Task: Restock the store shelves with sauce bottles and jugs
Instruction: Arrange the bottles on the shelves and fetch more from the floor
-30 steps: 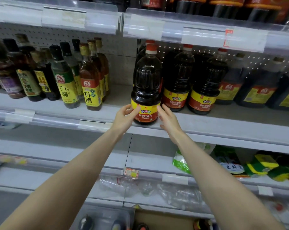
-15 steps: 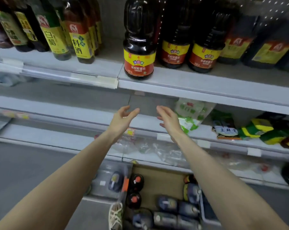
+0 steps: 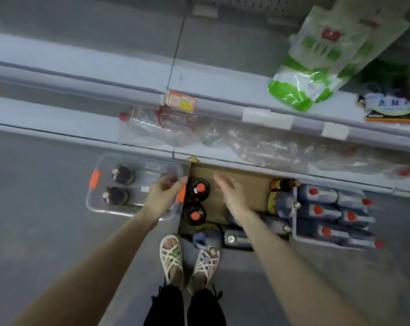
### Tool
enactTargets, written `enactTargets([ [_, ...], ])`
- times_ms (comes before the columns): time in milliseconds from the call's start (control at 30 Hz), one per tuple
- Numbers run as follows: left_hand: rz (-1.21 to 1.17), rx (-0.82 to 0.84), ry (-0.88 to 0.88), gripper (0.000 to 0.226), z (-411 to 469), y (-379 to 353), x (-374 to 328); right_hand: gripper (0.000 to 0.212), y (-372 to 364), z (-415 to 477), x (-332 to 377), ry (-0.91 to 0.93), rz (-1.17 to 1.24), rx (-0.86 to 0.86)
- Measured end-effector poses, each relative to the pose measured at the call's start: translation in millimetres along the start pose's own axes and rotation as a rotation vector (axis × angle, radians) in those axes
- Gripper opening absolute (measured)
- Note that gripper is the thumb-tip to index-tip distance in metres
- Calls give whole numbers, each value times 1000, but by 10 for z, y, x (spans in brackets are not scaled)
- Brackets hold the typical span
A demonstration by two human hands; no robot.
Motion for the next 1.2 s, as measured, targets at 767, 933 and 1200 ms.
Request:
enactTargets([
  [767, 76, 81, 412, 53, 2120, -261, 2611, 104, -918, 547, -3361, -403, 108, -56],
  [933, 35, 65, 361, 48, 2341, -343, 2554, 99, -981, 670, -3430, -354, 214, -154],
  [1200, 14, 107, 285, 28, 2457, -354, 2428, 103, -1068, 768, -3635, -396, 476, -240],
])
Point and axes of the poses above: each hand's wrist, its own z-axis towards the middle knuckle, its own y-axis out of the back of the hand, x = y × z, the point moved 4 cm from there along z, towards the middle knuckle, and after that the axes turned 12 degrees about y, right-handed, at the moved point
